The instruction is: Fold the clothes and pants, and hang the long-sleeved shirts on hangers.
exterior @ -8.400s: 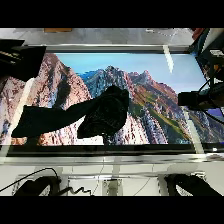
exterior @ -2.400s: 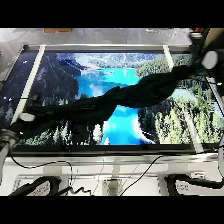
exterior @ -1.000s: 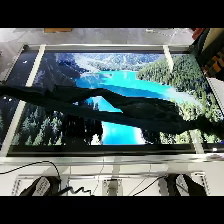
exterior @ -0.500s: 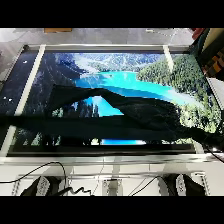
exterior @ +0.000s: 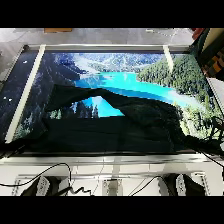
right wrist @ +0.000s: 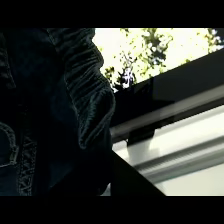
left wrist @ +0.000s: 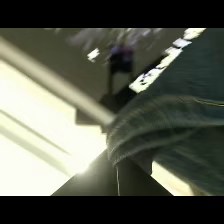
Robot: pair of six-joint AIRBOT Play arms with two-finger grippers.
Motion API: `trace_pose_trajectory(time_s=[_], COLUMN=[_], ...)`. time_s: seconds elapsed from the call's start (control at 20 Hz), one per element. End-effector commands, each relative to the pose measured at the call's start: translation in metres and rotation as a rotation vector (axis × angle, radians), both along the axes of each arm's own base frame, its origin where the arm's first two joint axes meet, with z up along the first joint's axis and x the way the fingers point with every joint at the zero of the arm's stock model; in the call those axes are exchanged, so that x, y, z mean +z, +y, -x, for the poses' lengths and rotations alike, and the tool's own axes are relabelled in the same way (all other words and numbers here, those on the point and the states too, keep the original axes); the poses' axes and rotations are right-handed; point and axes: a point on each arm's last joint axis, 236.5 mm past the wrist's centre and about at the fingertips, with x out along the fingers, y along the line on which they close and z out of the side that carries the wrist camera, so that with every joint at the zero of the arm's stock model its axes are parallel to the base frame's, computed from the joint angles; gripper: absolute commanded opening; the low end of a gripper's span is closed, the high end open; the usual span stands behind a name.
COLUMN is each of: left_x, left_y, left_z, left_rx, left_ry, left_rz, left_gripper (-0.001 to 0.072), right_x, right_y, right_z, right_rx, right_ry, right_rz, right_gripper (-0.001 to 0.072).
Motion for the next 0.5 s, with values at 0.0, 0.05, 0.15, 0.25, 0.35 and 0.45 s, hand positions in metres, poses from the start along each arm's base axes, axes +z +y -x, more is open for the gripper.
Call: trace_pose_trajectory(time_s=[0.0, 0.05, 0.15, 0.25, 0.35, 0.45], left_x=[0.0, 0.001, 0.005, 0.008, 0.008, 0.008], left_y=[0.016, 0.018, 0.025, 0.029, 0.029, 0.032], left_z=[0.016, 0.013, 0.006, 0.001, 0.001, 0.004], left_rx=[0.023, 0.02, 0.015, 0.013, 0.012, 0.004], left_ry=[0.06, 0.049, 0.021, -0.002, -0.001, 0.012], left_rz=[-0.068, -0.079, -0.11, -0.13, -0.132, -0.147], left_gripper=[0.0034, 0.0034, 0.0034, 0.0034, 0.0034, 0.0127], right_x=[-0.007, -0.007, -0.011, -0.016, -0.021, -0.02], right_y=[-0.001, -0.002, -0.007, -0.013, -0.01, -0.008], right_z=[0.023, 0.023, 0.019, 0.013, 0.012, 0.011], right_rx=[0.027, 0.026, 0.023, 0.017, 0.017, 0.016], right_ry=[0.101, 0.102, 0.103, 0.1, 0.115, 0.11], right_rz=[0.012, 0.017, 0.026, 0.032, 0.004, -0.006], right_gripper=[0.0032, 0.0032, 0.0032, 0.0032, 0.0051, 0.0319])
